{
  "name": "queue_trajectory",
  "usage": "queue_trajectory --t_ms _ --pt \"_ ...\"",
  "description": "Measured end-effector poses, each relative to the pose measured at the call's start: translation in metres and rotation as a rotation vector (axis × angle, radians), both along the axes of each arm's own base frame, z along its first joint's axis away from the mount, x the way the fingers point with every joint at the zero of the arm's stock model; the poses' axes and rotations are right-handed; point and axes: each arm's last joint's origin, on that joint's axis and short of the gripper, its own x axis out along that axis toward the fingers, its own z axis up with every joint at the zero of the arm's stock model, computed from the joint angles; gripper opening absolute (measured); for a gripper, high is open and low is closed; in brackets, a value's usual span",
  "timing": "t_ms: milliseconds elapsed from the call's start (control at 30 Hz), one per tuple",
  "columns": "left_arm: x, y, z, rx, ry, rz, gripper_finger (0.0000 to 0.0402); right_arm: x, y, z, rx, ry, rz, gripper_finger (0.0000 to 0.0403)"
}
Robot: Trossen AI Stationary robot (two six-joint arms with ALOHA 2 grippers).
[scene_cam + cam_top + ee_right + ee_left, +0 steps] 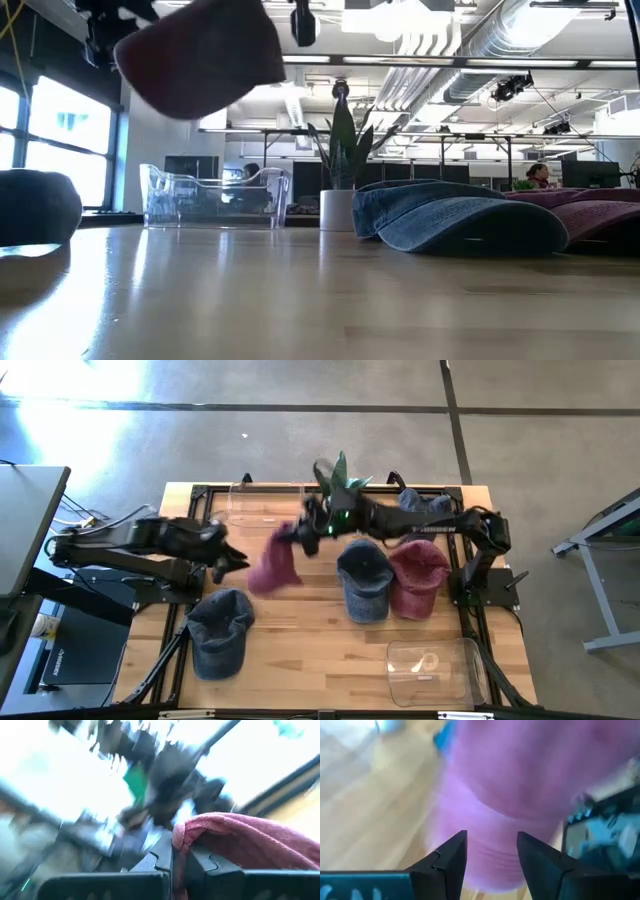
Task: Pick & Place hat
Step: Put the left red cap into the top transparent bin
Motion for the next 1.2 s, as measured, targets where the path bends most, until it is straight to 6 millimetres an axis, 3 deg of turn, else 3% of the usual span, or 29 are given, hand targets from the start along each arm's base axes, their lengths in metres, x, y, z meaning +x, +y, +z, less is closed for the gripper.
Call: queue_trajectory --t_ms 233,400,533,800,1200 --pt "-0.026 0.001 0.01 0.044 -0.125 0.084 0.0169 -0.014 -0.068 0.023 -0.067 -0.054 -0.296 0.0013" --pt "-0.026 0.003 0.01 0.075 -0.125 0.128 0.0169 -0.025 -0.114 0.016 -0.078 -0.047 -0.351 0.0013" --pt "-0.021 0.004 0.008 0.089 -0.098 0.181 0.0169 -0.021 -0.137 0.003 -0.057 -0.043 -0.3 0.0013" --pt "-0.006 0.005 0.003 0.102 -0.038 0.252 0.017 0.006 -0.162 -0.013 -0.101 -0.041 -0.241 0.0014" --pt "0.01 0.006 0.0 0.145 -0.01 0.325 0.0169 0.033 -0.177 -0.085 -0.144 0.192 -0.182 0.0015"
